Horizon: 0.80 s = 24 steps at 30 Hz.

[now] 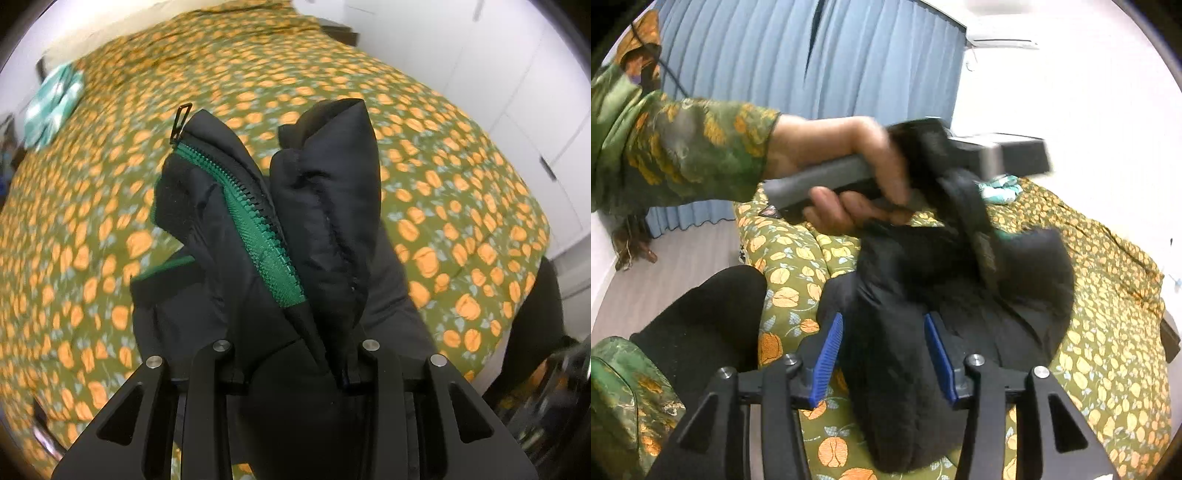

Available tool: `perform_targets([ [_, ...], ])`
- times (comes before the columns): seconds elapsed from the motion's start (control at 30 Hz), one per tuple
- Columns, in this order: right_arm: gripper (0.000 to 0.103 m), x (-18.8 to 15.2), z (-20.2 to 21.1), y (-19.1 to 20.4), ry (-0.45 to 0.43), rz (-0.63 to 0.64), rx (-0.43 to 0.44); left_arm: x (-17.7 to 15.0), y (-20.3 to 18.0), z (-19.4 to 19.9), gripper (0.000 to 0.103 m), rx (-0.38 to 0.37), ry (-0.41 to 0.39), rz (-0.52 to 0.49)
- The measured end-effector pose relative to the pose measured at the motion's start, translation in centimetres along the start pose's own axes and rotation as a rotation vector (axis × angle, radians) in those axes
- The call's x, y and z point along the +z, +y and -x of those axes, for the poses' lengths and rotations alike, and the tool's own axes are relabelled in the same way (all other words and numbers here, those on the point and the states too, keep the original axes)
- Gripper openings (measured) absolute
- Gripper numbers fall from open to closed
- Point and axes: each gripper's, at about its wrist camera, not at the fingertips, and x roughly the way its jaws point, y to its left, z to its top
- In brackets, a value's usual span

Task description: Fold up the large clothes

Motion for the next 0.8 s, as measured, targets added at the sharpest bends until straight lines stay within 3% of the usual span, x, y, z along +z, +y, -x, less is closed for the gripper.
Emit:
perform_targets([
  [0.2, 0.047, -0.4, -0.6, -4.0, 0.034, -0.120, -0.064, -2.5, 4.1, -0.6, 0.035, -0.017, 0.002, 0.112],
  [0.4, 0.047, -0.2, -3.7, -8.0, 0.069, -0.274, -0.090, -4.8, 7.9, -1.7, 0.041, -0.055, -0.001, 0.228],
  [0.63, 0.047, -0.1, -8.4, -8.5, 0.103, -0.374, 0.055, -6.7, 10.5, -3.0, 0.049, -0.082, -0.001, 0.298],
  [0.8, 0.047, -2.5, -14.9, -6.5, 0.253, -0.353, 0.121, -8.3, 13.8, -5.4, 0.054, -0.134, 0.008, 0.390],
])
